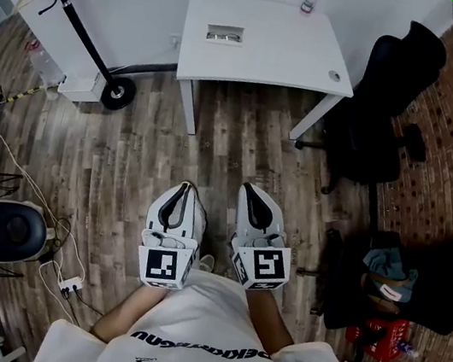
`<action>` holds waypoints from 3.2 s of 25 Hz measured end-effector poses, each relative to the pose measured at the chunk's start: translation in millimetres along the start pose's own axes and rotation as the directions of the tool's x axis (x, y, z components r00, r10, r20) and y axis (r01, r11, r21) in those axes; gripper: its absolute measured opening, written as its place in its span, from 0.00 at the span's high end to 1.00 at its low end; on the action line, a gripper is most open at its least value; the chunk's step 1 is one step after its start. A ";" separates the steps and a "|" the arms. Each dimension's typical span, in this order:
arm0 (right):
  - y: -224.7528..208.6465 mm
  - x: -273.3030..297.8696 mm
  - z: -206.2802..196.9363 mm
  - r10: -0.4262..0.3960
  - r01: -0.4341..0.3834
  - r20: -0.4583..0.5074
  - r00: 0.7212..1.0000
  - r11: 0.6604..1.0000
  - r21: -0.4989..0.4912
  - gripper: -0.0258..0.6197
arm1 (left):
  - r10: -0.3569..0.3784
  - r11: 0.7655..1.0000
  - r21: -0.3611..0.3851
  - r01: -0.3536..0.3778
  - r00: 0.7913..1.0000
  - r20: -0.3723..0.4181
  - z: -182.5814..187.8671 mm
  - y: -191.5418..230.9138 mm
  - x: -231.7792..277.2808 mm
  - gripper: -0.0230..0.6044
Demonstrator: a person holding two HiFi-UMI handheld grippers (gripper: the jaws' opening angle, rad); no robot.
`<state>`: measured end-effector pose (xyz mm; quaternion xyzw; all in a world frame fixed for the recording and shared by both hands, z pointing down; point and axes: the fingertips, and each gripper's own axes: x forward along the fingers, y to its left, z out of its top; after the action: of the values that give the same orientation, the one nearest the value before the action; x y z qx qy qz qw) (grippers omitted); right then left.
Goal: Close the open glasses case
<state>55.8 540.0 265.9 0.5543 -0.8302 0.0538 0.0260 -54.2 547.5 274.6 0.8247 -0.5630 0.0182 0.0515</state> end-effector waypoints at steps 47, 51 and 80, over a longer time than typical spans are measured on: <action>-127.8 424.9 77.5 -0.086 0.086 -0.008 0.996 0.996 -0.008 0.96 | -0.086 0.995 -0.062 0.084 0.996 -0.034 65.4 198.9 415.7 0.94; -154.1 440.4 69.9 -0.070 0.070 -0.022 0.997 0.997 0.006 0.96 | -0.081 0.996 -0.053 0.078 0.995 -0.055 57.9 188.3 445.2 0.94; -295.5 597.8 -2.0 0.080 -0.053 -0.204 0.976 0.989 0.135 0.96 | 0.055 0.995 -0.066 -0.070 0.976 -0.213 -6.6 187.5 629.8 0.94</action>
<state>99.0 -120.5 347.2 0.5180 -0.8358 0.1660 0.0752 1.8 -103.1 348.7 0.7975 -0.5803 0.0863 0.1406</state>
